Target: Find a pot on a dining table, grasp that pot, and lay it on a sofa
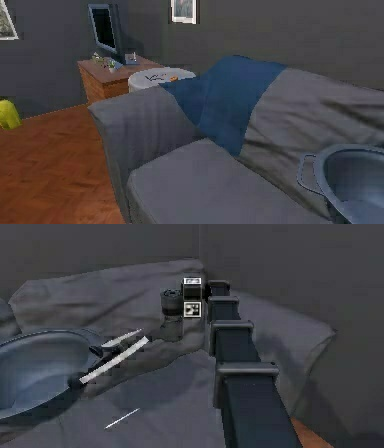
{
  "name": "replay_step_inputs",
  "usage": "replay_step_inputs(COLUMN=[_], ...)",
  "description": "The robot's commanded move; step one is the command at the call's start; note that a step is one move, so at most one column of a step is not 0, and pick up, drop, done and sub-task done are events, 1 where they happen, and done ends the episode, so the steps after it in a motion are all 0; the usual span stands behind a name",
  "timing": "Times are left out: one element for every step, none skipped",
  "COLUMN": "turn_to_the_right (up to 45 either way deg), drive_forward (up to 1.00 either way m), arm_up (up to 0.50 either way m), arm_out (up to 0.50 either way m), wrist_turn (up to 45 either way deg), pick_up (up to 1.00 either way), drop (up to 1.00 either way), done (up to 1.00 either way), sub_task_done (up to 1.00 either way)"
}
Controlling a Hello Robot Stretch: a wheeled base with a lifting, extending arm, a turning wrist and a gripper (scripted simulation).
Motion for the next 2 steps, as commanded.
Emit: replay_step_inputs(turn_to_the_right=[0.0, 0.0], drive_forward=[0.0, 0.0], arm_up=[-0.24, -0.32], arm_out=[0.0, 0.0], wrist_turn=[0.0, 0.0], pick_up=[0.0, 0.0], drop=[0.0, 0.0], done=[0.0, 0.0], sub_task_done=[0.0, 0.0])
